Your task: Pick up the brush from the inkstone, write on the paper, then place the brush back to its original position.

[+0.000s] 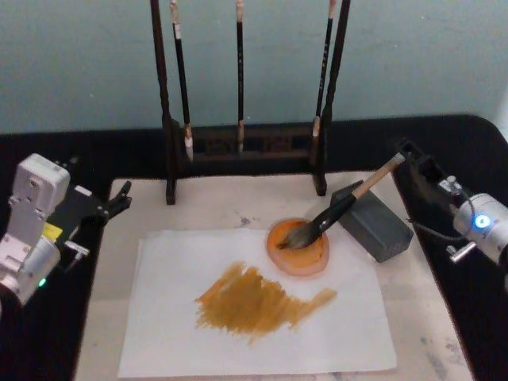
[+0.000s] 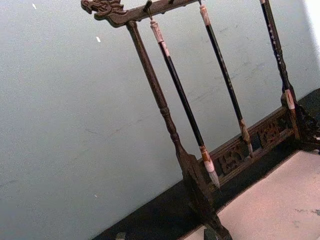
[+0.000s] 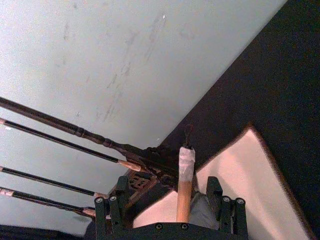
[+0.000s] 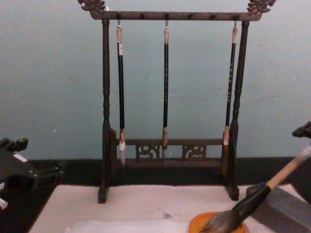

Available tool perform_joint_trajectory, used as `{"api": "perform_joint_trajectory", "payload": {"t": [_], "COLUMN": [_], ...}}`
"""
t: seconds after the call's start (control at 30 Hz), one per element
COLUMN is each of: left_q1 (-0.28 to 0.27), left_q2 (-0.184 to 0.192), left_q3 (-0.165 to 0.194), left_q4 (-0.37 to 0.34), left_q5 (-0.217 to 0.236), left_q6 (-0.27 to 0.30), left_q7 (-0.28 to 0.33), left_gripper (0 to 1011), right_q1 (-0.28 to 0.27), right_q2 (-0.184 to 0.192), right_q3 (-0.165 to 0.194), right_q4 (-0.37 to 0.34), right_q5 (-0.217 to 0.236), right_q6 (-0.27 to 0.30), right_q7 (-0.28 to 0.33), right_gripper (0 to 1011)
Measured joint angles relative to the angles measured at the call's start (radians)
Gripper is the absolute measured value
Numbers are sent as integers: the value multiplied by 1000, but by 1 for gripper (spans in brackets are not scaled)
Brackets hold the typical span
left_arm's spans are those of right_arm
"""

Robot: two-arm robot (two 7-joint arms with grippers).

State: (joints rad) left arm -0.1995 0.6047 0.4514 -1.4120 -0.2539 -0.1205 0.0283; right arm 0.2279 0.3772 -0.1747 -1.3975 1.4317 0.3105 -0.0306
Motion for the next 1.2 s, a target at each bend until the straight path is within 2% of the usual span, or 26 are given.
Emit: {"api": "perform_joint_trajectory", "payload": {"t": [0.07, 0.1, 0.17, 0.2, 0.27, 0.3, 0.43, 0.47, 0.5, 0.53, 0.6, 0.63, 0.73, 0.77, 0.83, 0.93, 1.2], "left_q1": [0, 0, 0, 0, 0, 0, 0, 0, 0, 0, 0, 0, 0, 0, 0, 0, 0], "left_q2": [0, 0, 0, 0, 0, 0, 0, 0, 0, 0, 0, 0, 0, 0, 0, 0, 0], "left_q3": [0, 0, 0, 0, 0, 0, 0, 0, 0, 0, 0, 0, 0, 0, 0, 0, 0], "left_q4": [0, 0, 0, 0, 0, 0, 0, 0, 0, 0, 0, 0, 0, 0, 0, 0, 0], "left_q5": [0, 0, 0, 0, 0, 0, 0, 0, 0, 0, 0, 0, 0, 0, 0, 0, 0], "left_q6": [0, 0, 0, 0, 0, 0, 0, 0, 0, 0, 0, 0, 0, 0, 0, 0, 0], "left_q7": [0, 0, 0, 0, 0, 0, 0, 0, 0, 0, 0, 0, 0, 0, 0, 0, 0], "left_gripper": [1010, 1010, 1010, 1010, 1010, 1010, 1010, 1010, 1010, 1010, 1010, 1010, 1010, 1010, 1010, 1010, 1010], "right_q1": [-25, -54, -80, -106, -130, -150, -176, -186, -191, -197, -201, -203, -206, -208, -212, -217, -232], "right_q2": [12, 29, 46, 69, 96, 125, 172, 186, 193, 207, 221, 232, 246, 250, 248, 236, 200], "right_q3": [3, 5, 6, -1, -12, -30, -70, -87, -96, -119, -142, -165, -198, -213, -225, -229, -209], "right_q4": [-45, -98, -143, -189, -232, -271, -328, -347, -356, -369, -374, -376, -374, -365, -348, -320, -268], "right_q5": [0, -9, -28, -72, -123, -196, -376, -454, -494, -580, -668, -750, -849, -898, -934, -952, -922], "right_q6": [-11, -26, -46, -75, -109, -151, -239, -273, -292, -329, -360, -387, -410, -417, -422, -425, -415], "right_q7": [-32, -56, -71, -74, -70, -62, -56, -58, -59, -60, -63, -68, -77, -83, -87, -90, -84], "right_gripper": [1000, 1000, 1000, 1000, 1000, 1000, 1000, 1000, 1000, 1000, 1000, 1000, 1000, 1000, 1000, 1000, 1000]}}
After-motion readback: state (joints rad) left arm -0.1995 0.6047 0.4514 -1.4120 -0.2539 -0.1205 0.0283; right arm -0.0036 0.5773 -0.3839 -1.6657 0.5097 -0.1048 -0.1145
